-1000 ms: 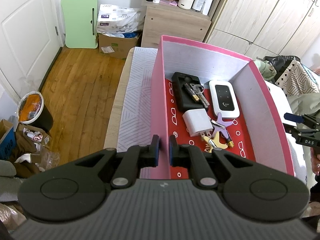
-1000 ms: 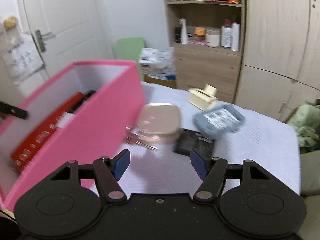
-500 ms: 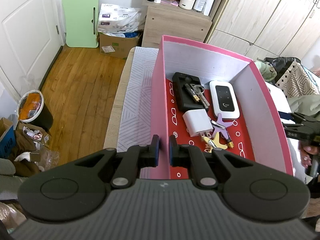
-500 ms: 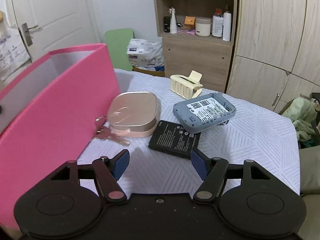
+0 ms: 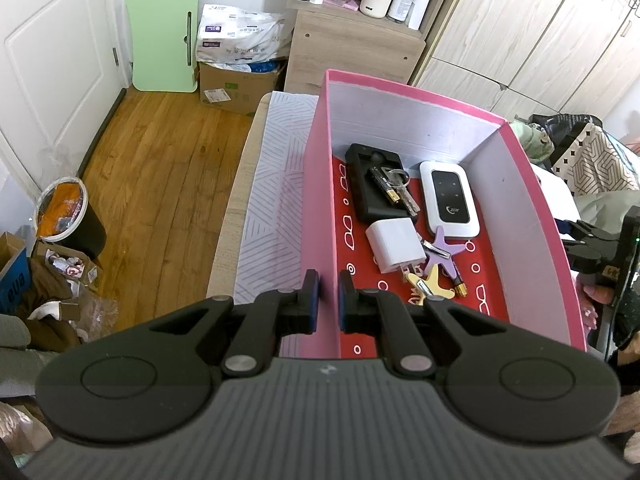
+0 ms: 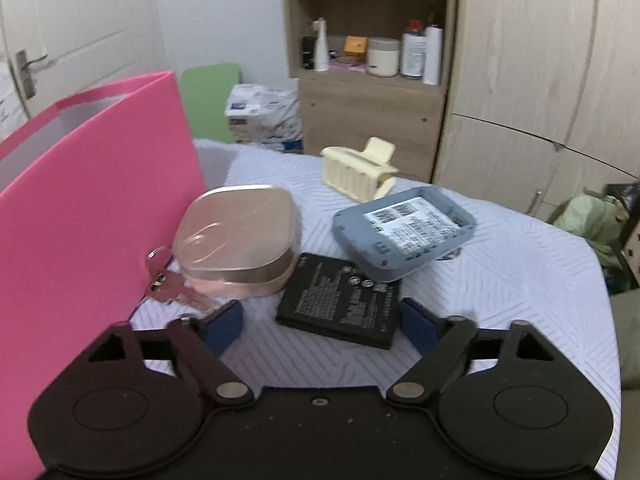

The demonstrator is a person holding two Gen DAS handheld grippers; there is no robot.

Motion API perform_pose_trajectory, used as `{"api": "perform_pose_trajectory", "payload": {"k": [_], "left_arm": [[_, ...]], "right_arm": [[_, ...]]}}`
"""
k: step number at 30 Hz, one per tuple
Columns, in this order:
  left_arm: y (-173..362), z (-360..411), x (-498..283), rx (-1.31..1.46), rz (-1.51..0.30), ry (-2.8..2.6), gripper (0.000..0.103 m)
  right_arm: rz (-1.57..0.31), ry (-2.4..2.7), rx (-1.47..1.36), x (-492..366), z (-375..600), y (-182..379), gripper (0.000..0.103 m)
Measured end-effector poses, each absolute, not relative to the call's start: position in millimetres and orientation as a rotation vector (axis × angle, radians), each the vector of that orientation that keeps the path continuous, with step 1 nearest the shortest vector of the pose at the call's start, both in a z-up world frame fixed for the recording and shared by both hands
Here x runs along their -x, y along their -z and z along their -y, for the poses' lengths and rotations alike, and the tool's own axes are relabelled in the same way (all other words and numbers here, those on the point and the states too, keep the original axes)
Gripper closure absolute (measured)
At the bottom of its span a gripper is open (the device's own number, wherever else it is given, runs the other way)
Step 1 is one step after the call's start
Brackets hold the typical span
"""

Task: Organize rigid objects
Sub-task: 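Move the right tool back to the black battery pack, then grasp the black battery pack and drop it into the box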

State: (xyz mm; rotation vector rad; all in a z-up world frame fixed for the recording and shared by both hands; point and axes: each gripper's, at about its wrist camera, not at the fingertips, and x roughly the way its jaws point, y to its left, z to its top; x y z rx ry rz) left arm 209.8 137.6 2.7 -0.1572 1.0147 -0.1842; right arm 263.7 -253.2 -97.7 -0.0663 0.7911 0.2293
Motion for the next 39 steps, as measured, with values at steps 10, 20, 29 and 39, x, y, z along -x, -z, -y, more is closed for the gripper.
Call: {"api": "perform_pose_trajectory", "payload": {"k": [10,20,29,39], "left_arm": [[-3,-138,-210,0.161,-1.016,0.186,0.095],[-4,-139,-209,0.16,-1.01,0.187,0.095],[-3,-144,-206,0.19,-0.985,0.197,0.093],[-2,-146,-205,0.191,-0.978,0.212,0.093]], "right_arm": [[-0.844,-0.268,0.026,-252,263,89,0.033],[-0.846,-0.257,-0.047,-236,274,66,0.033],[-0.761,-0.307,0.01,-218,261,23,0.034],[-0.622,-0.481,0.102,-191,216,-43,0.034]]}}
